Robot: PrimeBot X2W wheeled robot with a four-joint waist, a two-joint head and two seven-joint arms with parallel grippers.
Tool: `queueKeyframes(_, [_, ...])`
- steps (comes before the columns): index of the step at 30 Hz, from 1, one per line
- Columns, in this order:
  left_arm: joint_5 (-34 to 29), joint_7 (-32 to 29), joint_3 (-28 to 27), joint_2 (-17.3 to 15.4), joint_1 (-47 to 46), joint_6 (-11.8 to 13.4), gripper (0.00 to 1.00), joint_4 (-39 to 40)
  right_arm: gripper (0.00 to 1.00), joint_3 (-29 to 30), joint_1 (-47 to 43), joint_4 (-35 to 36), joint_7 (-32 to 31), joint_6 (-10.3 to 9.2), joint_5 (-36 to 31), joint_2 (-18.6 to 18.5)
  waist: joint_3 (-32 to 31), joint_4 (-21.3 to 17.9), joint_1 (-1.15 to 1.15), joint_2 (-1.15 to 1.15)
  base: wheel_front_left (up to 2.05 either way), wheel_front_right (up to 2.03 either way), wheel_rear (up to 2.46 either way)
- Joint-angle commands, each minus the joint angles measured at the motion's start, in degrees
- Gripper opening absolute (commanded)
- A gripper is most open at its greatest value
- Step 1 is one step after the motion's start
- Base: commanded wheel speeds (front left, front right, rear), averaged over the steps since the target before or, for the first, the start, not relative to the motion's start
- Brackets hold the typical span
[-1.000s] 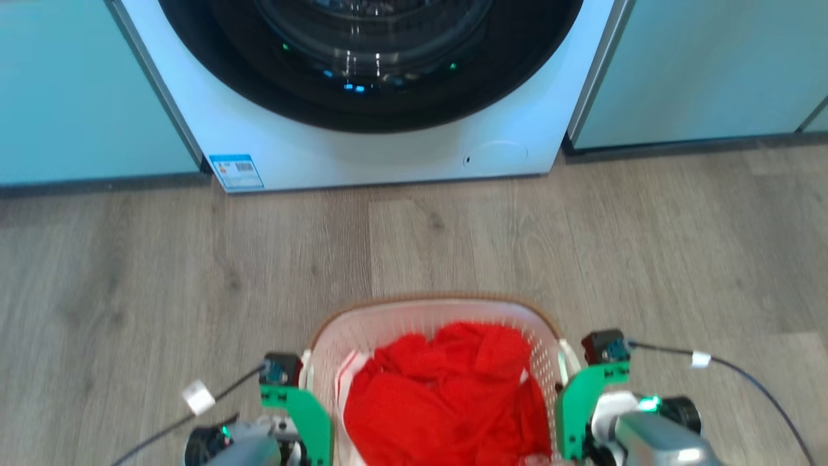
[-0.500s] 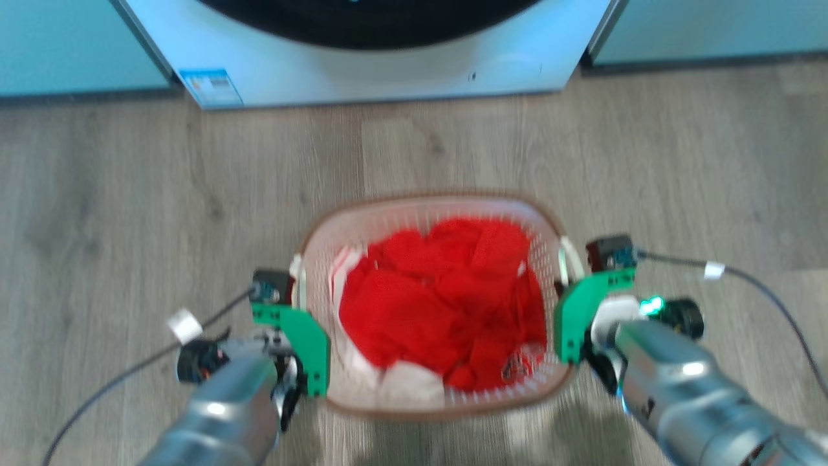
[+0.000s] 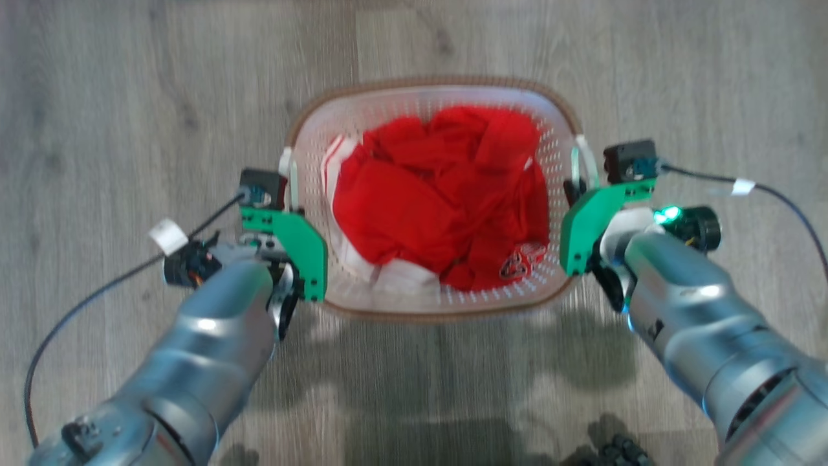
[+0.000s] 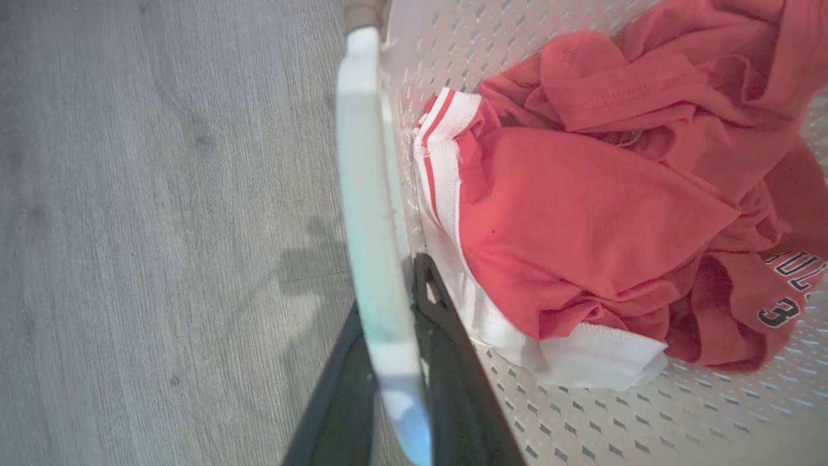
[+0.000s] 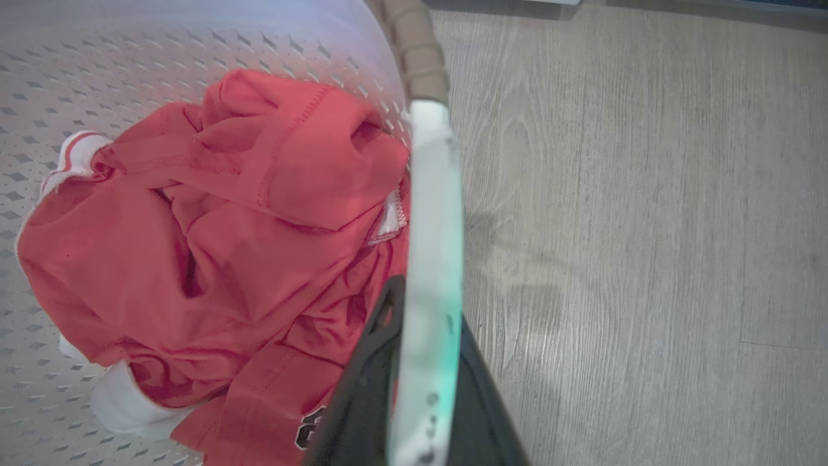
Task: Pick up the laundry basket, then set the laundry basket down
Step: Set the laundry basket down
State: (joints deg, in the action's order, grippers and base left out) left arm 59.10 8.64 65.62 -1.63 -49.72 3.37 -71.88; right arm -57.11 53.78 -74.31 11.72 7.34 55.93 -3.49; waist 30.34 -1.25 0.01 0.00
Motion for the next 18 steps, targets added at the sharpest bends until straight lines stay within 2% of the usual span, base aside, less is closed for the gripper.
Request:
queueKeyframes(1, [-0.3,0.4,-0.6,-1.2,-2.8,0.7,0.00,0.6,0.00,-0.2,0.7,0.7,1.2,0.14,-1.0,0.6,2.8,0.5,-0.01,0.00,0.00,0.00,0.00])
queueKeyframes(18, [0.0,0.4,1.4,-1.2,-8.1,2.1,0.00,2.0,0.00,3.2,4.5,0.4,1.4,0.14,-5.1,0.6,11.1,1.2,-0.01,0.00,0.00,0.00,0.00])
